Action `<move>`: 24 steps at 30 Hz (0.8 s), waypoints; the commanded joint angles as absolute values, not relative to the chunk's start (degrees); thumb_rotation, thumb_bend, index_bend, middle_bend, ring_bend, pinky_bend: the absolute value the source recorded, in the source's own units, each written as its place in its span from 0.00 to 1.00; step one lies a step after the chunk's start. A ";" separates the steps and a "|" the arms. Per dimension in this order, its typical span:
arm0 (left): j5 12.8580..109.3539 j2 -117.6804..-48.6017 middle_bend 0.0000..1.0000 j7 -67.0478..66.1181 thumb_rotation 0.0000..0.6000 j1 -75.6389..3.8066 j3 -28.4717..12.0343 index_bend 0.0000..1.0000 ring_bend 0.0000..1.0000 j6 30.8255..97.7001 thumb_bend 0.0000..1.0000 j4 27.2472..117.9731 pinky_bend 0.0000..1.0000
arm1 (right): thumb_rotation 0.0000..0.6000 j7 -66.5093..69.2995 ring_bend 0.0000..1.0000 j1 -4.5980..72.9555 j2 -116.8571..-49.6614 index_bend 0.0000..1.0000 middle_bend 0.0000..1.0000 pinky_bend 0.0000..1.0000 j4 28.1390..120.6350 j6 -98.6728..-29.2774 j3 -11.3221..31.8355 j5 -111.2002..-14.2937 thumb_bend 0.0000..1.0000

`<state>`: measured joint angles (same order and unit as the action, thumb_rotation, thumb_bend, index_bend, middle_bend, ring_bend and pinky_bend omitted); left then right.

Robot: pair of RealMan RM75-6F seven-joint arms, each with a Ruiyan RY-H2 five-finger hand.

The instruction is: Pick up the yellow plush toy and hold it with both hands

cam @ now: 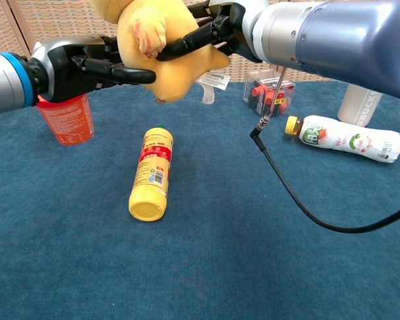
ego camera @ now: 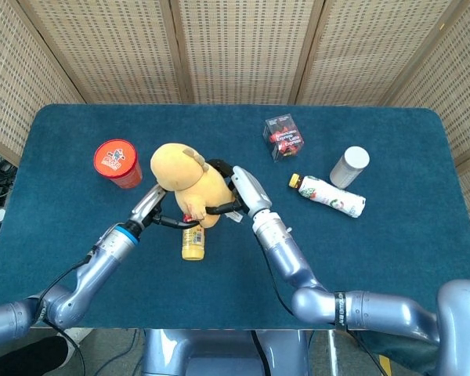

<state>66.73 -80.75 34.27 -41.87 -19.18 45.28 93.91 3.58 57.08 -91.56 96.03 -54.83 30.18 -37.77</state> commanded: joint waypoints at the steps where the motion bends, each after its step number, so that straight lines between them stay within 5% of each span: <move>1: 65.88 -81.65 0.00 34.25 1.00 -42.15 -19.13 0.00 0.00 45.28 0.00 93.85 0.04 | 1.00 3.50 0.64 57.01 -91.60 0.56 0.61 0.67 96.20 -55.16 30.21 -38.02 0.66; 10: 62.72 -84.75 0.00 35.40 1.00 -43.37 -20.41 0.00 0.01 44.36 0.00 91.97 0.05 | 1.00 3.63 0.64 56.72 -91.87 0.56 0.61 0.67 96.92 -55.67 30.11 -38.44 0.65; 16: 61.59 -86.34 0.00 35.25 1.00 -44.21 -21.22 0.00 0.09 44.19 0.00 91.37 0.11 | 1.00 3.51 0.64 56.63 -91.93 0.56 0.61 0.67 97.14 -55.75 29.99 -38.41 0.66; 24: 60.19 -87.22 0.17 35.91 1.00 -44.64 -22.07 0.11 0.26 43.21 0.00 91.37 0.28 | 1.00 3.66 0.64 56.31 -91.75 0.56 0.61 0.67 97.60 -55.91 30.15 -38.29 0.66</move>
